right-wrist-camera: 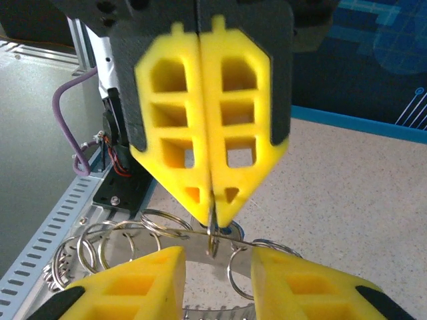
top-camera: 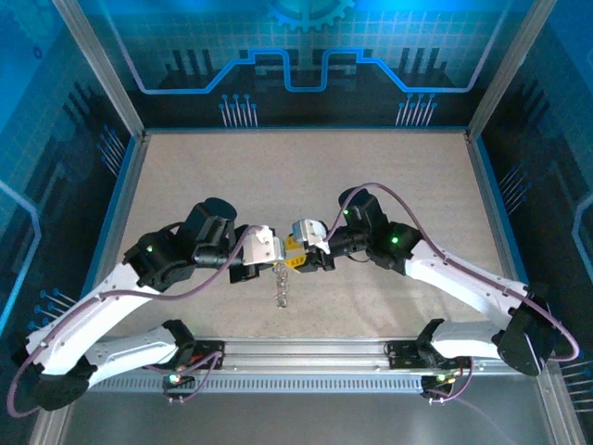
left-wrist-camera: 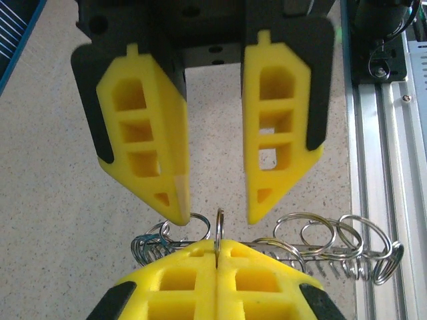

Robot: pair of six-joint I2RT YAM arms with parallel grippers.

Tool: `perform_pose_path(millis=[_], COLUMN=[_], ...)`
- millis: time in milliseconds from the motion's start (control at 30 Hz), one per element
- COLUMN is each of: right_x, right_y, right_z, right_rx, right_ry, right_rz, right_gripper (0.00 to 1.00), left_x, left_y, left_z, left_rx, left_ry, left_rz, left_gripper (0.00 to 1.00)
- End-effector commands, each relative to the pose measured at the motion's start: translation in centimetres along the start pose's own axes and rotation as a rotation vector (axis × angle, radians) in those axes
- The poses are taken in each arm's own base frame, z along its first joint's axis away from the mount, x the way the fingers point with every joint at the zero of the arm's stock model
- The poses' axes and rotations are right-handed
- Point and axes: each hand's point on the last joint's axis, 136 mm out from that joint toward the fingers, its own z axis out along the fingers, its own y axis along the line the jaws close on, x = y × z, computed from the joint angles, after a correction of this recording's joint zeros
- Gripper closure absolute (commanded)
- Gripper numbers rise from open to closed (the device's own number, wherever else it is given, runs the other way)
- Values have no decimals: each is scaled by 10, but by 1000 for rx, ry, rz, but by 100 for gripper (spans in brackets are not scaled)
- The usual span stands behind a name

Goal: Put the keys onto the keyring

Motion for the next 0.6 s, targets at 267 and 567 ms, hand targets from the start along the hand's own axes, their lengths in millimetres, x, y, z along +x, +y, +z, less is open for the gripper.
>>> perform_pose_path(millis=[267,567], right_x=[-13,-5], right_y=[8,8], right_z=[3,9], right_rx=[-22,-31], right_ry=[-66,-42], right_rz=[14,26], right_gripper=[71,92], left_x=[-8,-9], left_y=[-5,-3], left_z=[-2,-3], left_rx=[11,-8], left_ry=[-69,-84], left_rz=[22,27], left_gripper=[100,100])
